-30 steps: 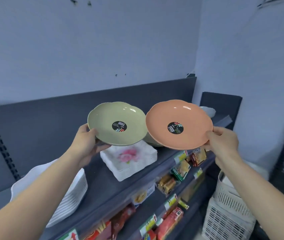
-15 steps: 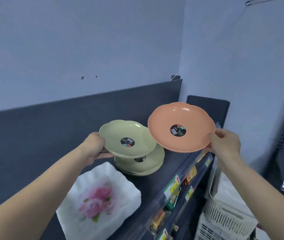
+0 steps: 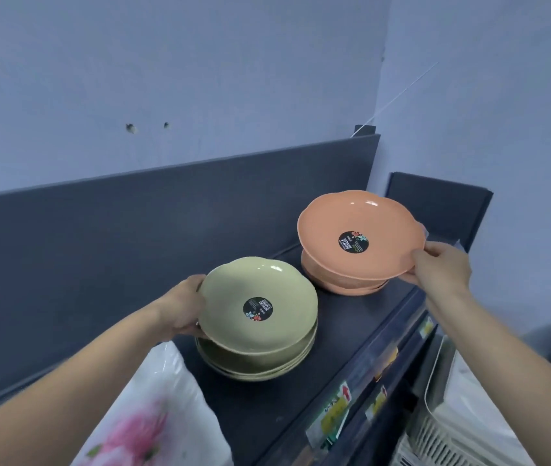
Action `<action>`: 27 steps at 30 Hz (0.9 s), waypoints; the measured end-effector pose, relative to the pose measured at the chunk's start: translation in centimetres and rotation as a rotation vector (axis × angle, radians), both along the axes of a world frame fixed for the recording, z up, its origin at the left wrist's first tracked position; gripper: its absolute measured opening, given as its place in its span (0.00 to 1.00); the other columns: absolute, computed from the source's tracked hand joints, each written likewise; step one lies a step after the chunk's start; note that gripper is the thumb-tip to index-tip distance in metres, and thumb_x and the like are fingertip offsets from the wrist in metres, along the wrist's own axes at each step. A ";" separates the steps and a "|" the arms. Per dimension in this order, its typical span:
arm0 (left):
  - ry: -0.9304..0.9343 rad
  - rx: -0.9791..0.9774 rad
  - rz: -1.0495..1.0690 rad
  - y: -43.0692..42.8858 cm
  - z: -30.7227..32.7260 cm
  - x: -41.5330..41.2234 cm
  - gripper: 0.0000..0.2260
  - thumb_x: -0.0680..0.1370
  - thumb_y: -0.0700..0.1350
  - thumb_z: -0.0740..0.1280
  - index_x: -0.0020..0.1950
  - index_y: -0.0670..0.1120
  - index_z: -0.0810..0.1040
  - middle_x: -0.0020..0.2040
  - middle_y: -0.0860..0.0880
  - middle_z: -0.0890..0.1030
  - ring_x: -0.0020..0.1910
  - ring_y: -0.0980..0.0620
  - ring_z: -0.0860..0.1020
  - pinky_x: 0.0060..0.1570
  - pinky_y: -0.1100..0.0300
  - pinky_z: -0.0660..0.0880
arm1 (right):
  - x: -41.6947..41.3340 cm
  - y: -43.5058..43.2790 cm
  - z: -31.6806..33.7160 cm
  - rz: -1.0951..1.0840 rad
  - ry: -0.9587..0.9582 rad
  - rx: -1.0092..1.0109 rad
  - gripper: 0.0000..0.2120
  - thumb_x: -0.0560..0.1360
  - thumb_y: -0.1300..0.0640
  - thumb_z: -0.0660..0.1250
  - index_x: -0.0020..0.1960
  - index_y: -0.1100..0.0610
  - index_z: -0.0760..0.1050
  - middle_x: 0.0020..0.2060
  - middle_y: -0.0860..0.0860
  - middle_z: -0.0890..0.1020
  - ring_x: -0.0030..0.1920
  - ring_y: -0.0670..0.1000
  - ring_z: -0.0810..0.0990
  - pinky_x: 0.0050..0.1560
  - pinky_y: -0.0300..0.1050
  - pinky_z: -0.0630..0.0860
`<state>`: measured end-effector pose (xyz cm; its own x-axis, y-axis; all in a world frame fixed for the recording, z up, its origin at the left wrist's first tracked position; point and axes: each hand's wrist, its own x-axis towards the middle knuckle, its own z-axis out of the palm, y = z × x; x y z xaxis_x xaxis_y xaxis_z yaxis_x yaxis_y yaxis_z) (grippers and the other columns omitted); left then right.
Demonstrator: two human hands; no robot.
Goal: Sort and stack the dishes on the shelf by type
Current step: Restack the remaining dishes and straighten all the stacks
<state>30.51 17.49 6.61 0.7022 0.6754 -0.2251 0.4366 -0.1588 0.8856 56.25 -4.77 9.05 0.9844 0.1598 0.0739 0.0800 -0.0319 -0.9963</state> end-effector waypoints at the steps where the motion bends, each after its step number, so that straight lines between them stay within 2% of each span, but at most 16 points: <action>1: 0.033 0.031 0.019 0.1 -0.2 0.1 0.16 0.77 0.35 0.56 0.57 0.51 0.76 0.52 0.47 0.81 0.46 0.47 0.81 0.32 0.57 0.80 | 1.2 0.7 -0.3 0.008 0.010 -0.005 0.12 0.71 0.71 0.56 0.36 0.62 0.77 0.39 0.57 0.80 0.41 0.58 0.82 0.38 0.48 0.83; 3: 0.163 0.152 0.080 0.3 -0.6 0.6 0.15 0.77 0.39 0.57 0.61 0.51 0.74 0.55 0.47 0.79 0.49 0.46 0.80 0.33 0.56 0.80 | 3.2 2.1 -0.7 0.046 0.006 -0.039 0.10 0.68 0.67 0.58 0.35 0.62 0.77 0.40 0.60 0.82 0.44 0.63 0.83 0.45 0.59 0.82; 5: 0.413 0.412 0.073 0.5 -0.7 1.0 0.14 0.78 0.41 0.57 0.61 0.47 0.74 0.56 0.46 0.79 0.51 0.45 0.78 0.41 0.54 0.80 | 5.0 3.4 -0.9 0.088 -0.015 -0.081 0.10 0.66 0.65 0.59 0.39 0.66 0.78 0.39 0.60 0.82 0.45 0.65 0.83 0.48 0.64 0.80; 7: 0.582 0.589 0.076 0.5 -0.9 1.6 0.13 0.79 0.44 0.55 0.58 0.43 0.75 0.55 0.46 0.79 0.54 0.45 0.77 0.49 0.56 0.75 | 6.6 4.6 -1.2 0.158 -0.005 -0.077 0.09 0.69 0.66 0.59 0.42 0.69 0.76 0.35 0.56 0.79 0.38 0.61 0.82 0.49 0.62 0.80; 9: 0.627 0.607 0.078 0.5 -1.2 1.8 0.15 0.79 0.45 0.54 0.56 0.43 0.78 0.54 0.47 0.80 0.54 0.47 0.76 0.49 0.59 0.72 | 8.1 5.6 -1.8 0.214 0.006 -0.083 0.08 0.69 0.67 0.59 0.41 0.69 0.76 0.34 0.54 0.77 0.35 0.58 0.81 0.47 0.58 0.82; 13: 0.726 0.634 0.115 1.0 -2.2 1.7 0.14 0.78 0.45 0.55 0.58 0.47 0.77 0.57 0.48 0.78 0.58 0.47 0.73 0.57 0.56 0.72 | 10.2 6.6 -3.2 0.295 0.032 -0.119 0.09 0.71 0.69 0.59 0.38 0.64 0.77 0.37 0.57 0.79 0.35 0.58 0.81 0.41 0.51 0.82; 16: 0.685 0.718 0.210 0.4 -2.6 2.9 0.16 0.78 0.46 0.57 0.64 0.46 0.73 0.61 0.45 0.75 0.62 0.43 0.70 0.61 0.49 0.71 | 11.5 6.3 -4.1 0.286 -0.003 -0.213 0.12 0.71 0.69 0.59 0.30 0.61 0.71 0.28 0.55 0.73 0.32 0.59 0.75 0.31 0.41 0.77; 18: 0.529 0.745 0.276 -1.1 -2.2 4.9 0.18 0.78 0.46 0.60 0.68 0.46 0.72 0.63 0.44 0.73 0.64 0.41 0.70 0.62 0.48 0.70 | 12.4 6.1 -4.9 0.317 0.024 -0.211 0.10 0.71 0.70 0.58 0.35 0.64 0.76 0.35 0.60 0.79 0.35 0.60 0.79 0.36 0.45 0.82; 20: 0.434 0.785 0.296 -2.8 -1.8 7.2 0.18 0.79 0.46 0.62 0.68 0.46 0.72 0.64 0.44 0.74 0.64 0.42 0.71 0.63 0.48 0.70 | 13.3 6.0 -5.5 0.344 0.073 -0.193 0.11 0.72 0.71 0.58 0.42 0.63 0.78 0.44 0.58 0.81 0.40 0.61 0.82 0.41 0.51 0.82; 23: 0.403 0.834 0.264 -4.9 -1.5 10.0 0.17 0.79 0.49 0.62 0.67 0.47 0.74 0.62 0.46 0.75 0.62 0.45 0.73 0.60 0.48 0.72 | 14.4 6.0 -6.2 0.354 0.056 -0.223 0.12 0.73 0.70 0.58 0.42 0.59 0.77 0.46 0.58 0.80 0.39 0.62 0.83 0.40 0.51 0.82; 25: 0.440 0.822 0.219 -5.7 -1.7 11.0 0.16 0.79 0.51 0.62 0.66 0.49 0.74 0.62 0.48 0.75 0.62 0.47 0.73 0.59 0.52 0.72 | 14.9 6.2 -6.8 0.351 0.047 -0.258 0.11 0.73 0.70 0.58 0.48 0.60 0.77 0.48 0.58 0.80 0.38 0.61 0.83 0.39 0.51 0.82; 27: 0.463 0.795 0.194 -6.2 -1.8 11.4 0.16 0.79 0.53 0.61 0.65 0.50 0.74 0.62 0.51 0.76 0.60 0.50 0.75 0.58 0.56 0.72 | 15.1 6.7 -7.1 0.352 0.011 -0.307 0.11 0.72 0.69 0.59 0.49 0.61 0.77 0.47 0.58 0.81 0.36 0.59 0.83 0.39 0.53 0.83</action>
<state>41.89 11.28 4.77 0.5176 0.8466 0.1238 0.8003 -0.5302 0.2801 71.33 1.97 1.90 0.8670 0.4967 -0.0394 0.1279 -0.2982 -0.9459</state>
